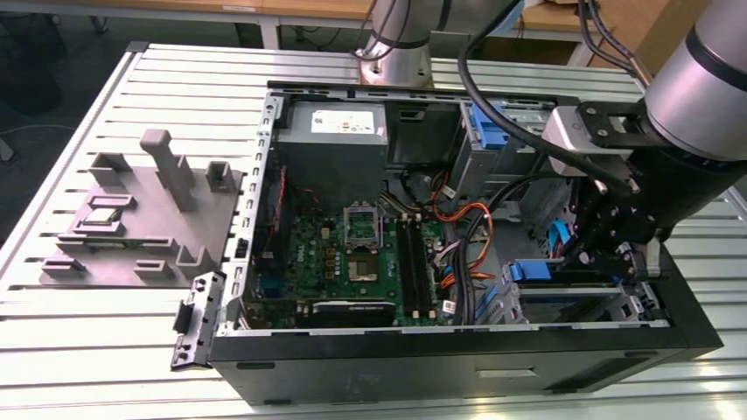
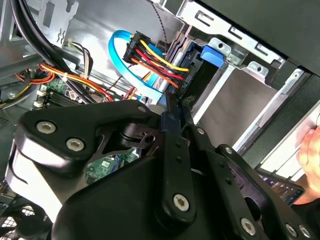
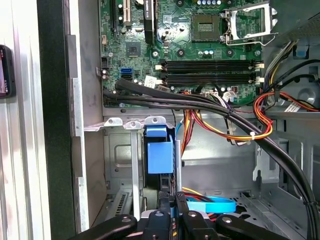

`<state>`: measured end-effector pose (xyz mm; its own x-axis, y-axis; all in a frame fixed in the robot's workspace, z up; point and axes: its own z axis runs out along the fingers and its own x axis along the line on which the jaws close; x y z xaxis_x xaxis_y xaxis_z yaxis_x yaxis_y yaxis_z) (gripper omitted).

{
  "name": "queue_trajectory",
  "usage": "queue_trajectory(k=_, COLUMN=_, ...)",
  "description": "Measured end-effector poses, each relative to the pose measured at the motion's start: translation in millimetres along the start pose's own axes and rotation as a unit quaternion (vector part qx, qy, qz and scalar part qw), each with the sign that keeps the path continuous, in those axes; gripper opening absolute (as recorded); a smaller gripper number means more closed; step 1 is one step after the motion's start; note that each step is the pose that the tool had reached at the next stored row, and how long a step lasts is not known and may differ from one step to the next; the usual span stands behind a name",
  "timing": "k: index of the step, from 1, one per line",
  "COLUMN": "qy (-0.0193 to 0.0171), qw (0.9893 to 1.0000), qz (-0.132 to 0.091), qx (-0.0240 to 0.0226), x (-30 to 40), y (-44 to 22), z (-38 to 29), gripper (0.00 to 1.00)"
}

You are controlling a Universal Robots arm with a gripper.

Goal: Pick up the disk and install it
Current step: 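Insert the second disk wire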

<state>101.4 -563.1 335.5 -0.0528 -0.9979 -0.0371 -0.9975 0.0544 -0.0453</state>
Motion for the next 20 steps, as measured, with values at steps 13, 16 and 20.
queue_trajectory(k=13, qy=0.0000, qw=1.0000, qz=0.000, qx=0.0000, x=0.5, y=-0.6, z=3.6, gripper=0.16)
queue_trajectory(k=16, qy=0.0002, qw=1.0000, qz=0.000, qx=0.0000, x=0.8, y=-0.5, z=5.7, gripper=0.16)
queue_trajectory(k=20, qy=0.0001, qw=1.0000, qz=0.000, qx=0.0000, x=0.8, y=-0.5, z=6.0, gripper=0.16)
